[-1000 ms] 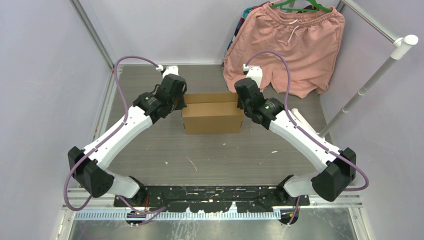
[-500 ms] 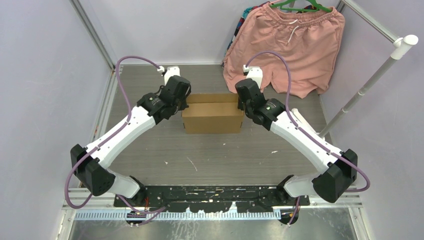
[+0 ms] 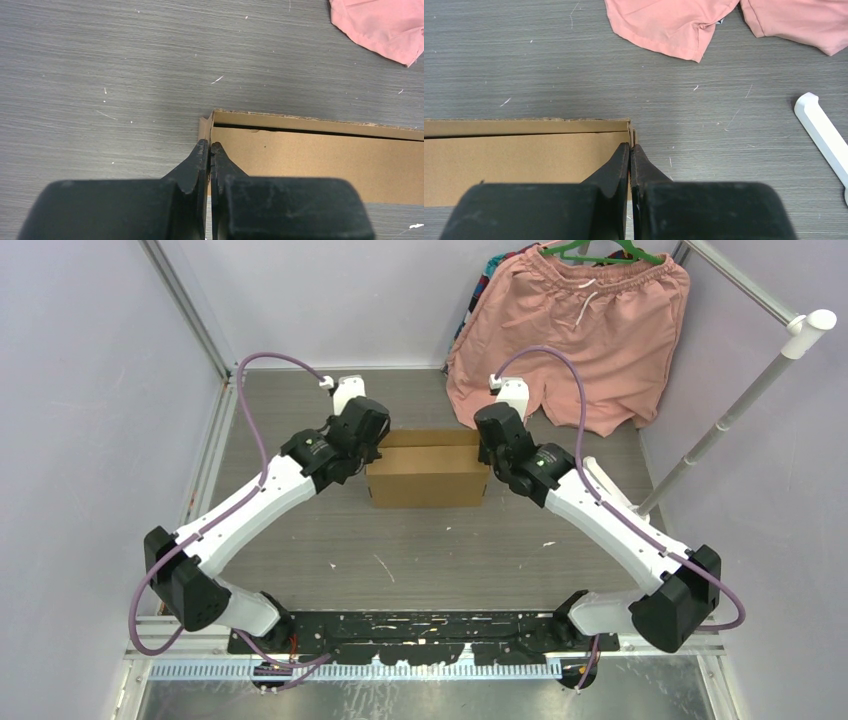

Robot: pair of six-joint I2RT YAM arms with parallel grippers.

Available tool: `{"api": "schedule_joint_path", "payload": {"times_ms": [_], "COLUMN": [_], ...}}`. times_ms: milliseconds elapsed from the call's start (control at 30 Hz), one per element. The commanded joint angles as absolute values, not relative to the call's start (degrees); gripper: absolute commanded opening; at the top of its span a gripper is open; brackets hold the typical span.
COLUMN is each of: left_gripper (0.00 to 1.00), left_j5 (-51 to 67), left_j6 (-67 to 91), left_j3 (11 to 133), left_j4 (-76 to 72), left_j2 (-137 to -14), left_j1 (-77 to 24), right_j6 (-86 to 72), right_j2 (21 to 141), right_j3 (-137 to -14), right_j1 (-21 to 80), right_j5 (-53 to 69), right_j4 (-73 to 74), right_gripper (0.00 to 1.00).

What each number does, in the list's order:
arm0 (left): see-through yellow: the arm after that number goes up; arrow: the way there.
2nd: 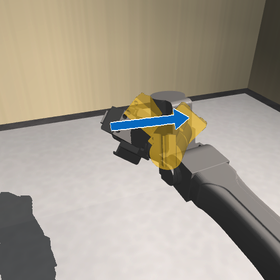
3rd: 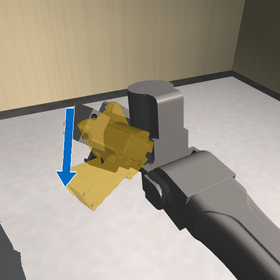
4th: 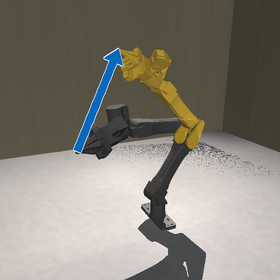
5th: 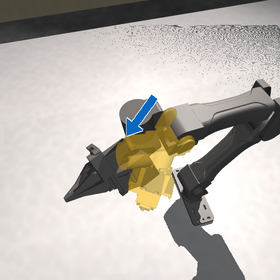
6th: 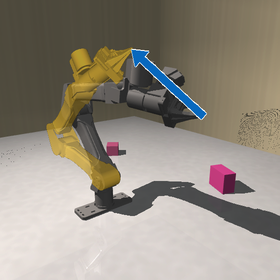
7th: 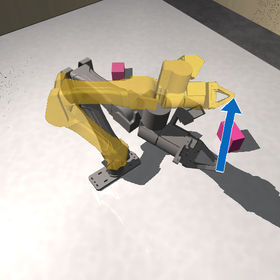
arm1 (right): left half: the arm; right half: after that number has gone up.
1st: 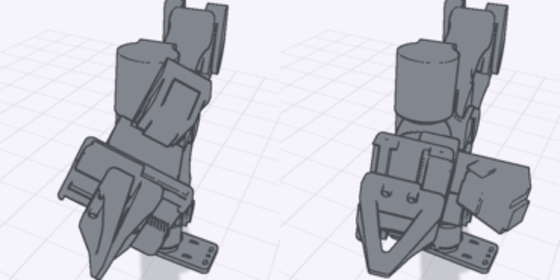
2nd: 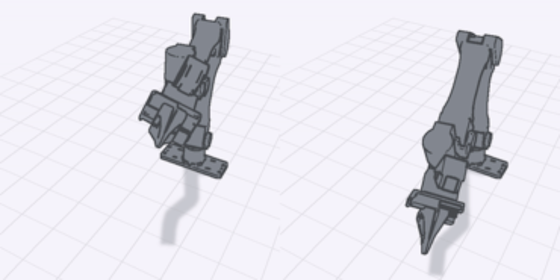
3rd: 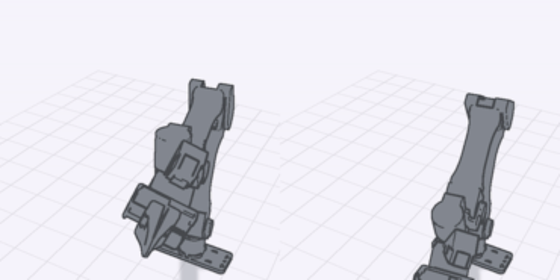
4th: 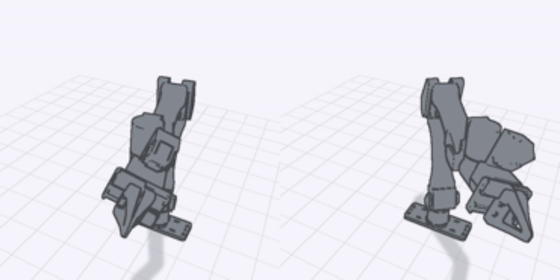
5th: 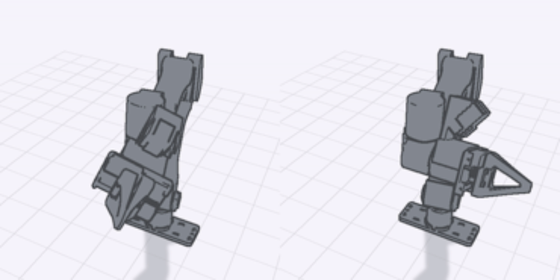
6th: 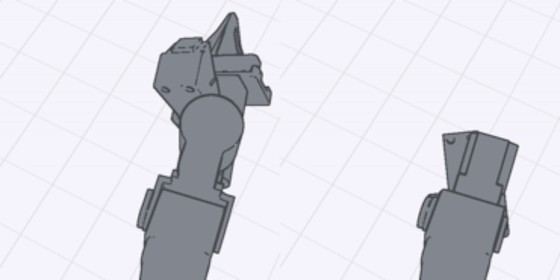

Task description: Fold the paper box

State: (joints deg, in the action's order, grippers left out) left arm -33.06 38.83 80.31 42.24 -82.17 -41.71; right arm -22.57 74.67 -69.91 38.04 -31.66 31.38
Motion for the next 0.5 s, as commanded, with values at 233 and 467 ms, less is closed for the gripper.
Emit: {"api": "schedule_joint_path", "payload": {"times_ms": [233, 467], "left_gripper": [0.01, 0.01], "left_j5": [-35.87, -36.30], "left_j6": [40.52, 40.30], "left_j3": [77.78, 75.89], "left_j4": [39.99, 38.49], "left_j2": [-80.56, -79.78], "left_j1": [-43.25, -43.33], "right_j6": [-21.71, -21.00], "right_j2": [73.13, 73.02], "right_j3": [-67.31, -66.44], "right_j1": [38.49, 38.79], "right_j5": [-31.44, -31.86], "right_j4": [32.68, 31.63], "right_gripper": [0.01, 0.01]}}
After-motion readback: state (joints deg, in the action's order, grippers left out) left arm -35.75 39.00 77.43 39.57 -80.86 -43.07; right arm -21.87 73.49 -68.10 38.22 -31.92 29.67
